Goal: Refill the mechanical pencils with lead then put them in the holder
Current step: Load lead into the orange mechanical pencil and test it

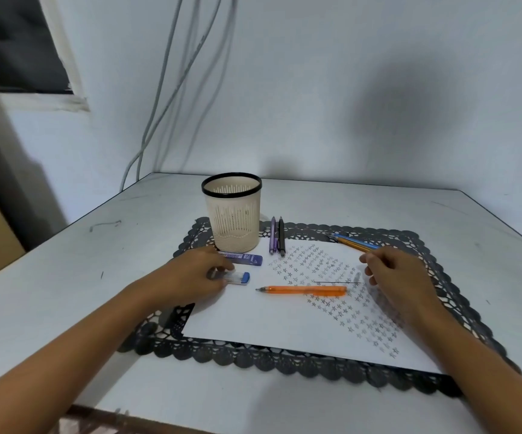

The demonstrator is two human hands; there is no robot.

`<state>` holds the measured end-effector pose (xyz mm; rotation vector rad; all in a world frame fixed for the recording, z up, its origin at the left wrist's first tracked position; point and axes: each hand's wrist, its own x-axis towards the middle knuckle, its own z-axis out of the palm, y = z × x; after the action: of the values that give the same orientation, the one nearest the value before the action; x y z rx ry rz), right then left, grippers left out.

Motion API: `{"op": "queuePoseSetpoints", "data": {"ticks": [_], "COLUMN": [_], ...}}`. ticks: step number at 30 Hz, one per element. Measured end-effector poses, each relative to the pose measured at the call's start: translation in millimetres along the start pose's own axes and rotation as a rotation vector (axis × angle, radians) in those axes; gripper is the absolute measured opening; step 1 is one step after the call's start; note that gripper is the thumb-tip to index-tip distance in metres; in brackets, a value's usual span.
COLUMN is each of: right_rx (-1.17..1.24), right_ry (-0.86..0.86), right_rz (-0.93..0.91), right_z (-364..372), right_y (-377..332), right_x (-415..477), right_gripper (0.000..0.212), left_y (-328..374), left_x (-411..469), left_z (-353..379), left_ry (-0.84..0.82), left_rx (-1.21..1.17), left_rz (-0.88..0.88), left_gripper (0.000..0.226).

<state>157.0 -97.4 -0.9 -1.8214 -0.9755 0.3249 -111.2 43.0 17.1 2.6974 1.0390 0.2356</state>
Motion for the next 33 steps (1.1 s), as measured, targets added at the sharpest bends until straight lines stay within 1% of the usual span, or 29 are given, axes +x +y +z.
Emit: {"op": "queuePoseSetpoints", "data": {"ticks": [4,8,12,15,21,25,28,30,33], "right_rx": [0.002,-0.005,-0.011,-0.02,-0.025,-0.042,-0.041,-0.052,-0.08], "right_ry": [0.01,0.009,0.003,0.001,-0.009,-0.009,-0.015,-0.019,-0.034], "right_rz": [0.001,-0.001,-0.006,-0.005,0.002,0.004,0.01,0.009,-0.002], "right_z": [0,0,0,0,0,0,1,1,2], "right_y": [1,0,0,0,-1,-1,0,2,2], "right_x": [0,0,0,0,1,0,1,2,3], "right_gripper": [0.016,0.017,0.017,0.016,0.016,0.016,0.015,0.015,0.016], "left_y": [1,1,-1,0,31,59,72,77,80], "left_x": [1,3,4,3,9,21,30,33,31], "left_z": [3,7,10,11,15,25,35,41,48], "left_ry": [0.045,0.093,0.107,0.13,0.194,0.161,0.125,0.129,0.164], "left_rx": [-0.038,-0.061,-0.056,-0.097,-0.126,-0.129,-0.103,-0.103,-0.108], "left_rz": [-0.013,0.014,0.02,0.024,0.144,0.248,0.282,0.3,0.308], "left_gripper": [0.032,0.028,0.025,0.026,0.03,0.035,0.041,0.039,0.029]}}
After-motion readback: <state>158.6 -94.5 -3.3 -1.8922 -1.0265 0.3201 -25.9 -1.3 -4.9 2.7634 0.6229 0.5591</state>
